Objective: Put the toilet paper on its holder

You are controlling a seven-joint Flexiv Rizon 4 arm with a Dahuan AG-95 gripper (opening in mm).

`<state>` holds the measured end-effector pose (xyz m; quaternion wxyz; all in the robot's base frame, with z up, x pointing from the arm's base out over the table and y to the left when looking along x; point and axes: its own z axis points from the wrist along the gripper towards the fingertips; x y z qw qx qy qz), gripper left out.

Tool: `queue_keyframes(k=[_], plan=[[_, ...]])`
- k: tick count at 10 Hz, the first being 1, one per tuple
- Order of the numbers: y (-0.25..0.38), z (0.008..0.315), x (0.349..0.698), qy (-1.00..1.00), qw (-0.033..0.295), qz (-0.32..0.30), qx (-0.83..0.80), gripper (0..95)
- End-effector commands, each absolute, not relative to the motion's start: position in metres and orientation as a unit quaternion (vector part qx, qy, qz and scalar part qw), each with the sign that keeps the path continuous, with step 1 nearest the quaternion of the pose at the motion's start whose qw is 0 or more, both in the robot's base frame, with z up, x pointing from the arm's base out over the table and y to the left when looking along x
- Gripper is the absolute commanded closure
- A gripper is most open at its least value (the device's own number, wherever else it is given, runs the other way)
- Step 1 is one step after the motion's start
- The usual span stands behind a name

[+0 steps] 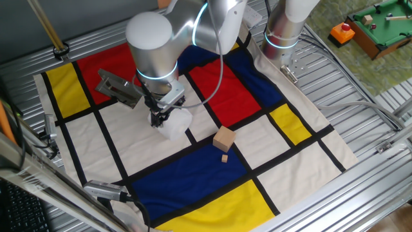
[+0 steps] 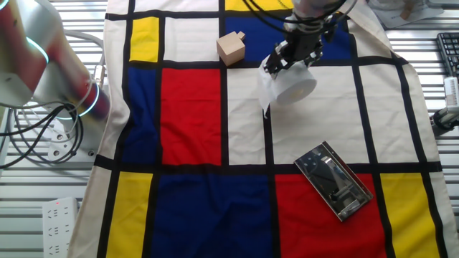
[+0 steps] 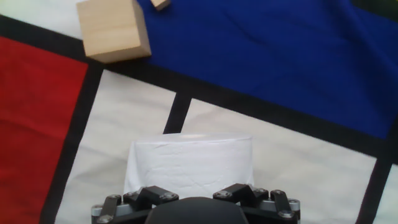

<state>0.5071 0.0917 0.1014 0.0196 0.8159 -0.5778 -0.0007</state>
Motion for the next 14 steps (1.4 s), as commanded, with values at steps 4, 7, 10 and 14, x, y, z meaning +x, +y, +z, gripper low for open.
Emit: queue_keyframes(k=[4, 7, 10, 14], plan=[[0.079, 0.102, 0.511, -0.583, 0.019, -0.006, 0.812, 95.0], [0.069, 0.106, 0.513, -0.581, 0.019, -0.009, 0.814, 95.0], [0.052, 0.106, 0.516, -0.573, 0.017, -0.011, 0.820, 95.0], [0.029, 0.102, 0.523, -0.565, 0.009, -0.017, 0.825, 95.0]])
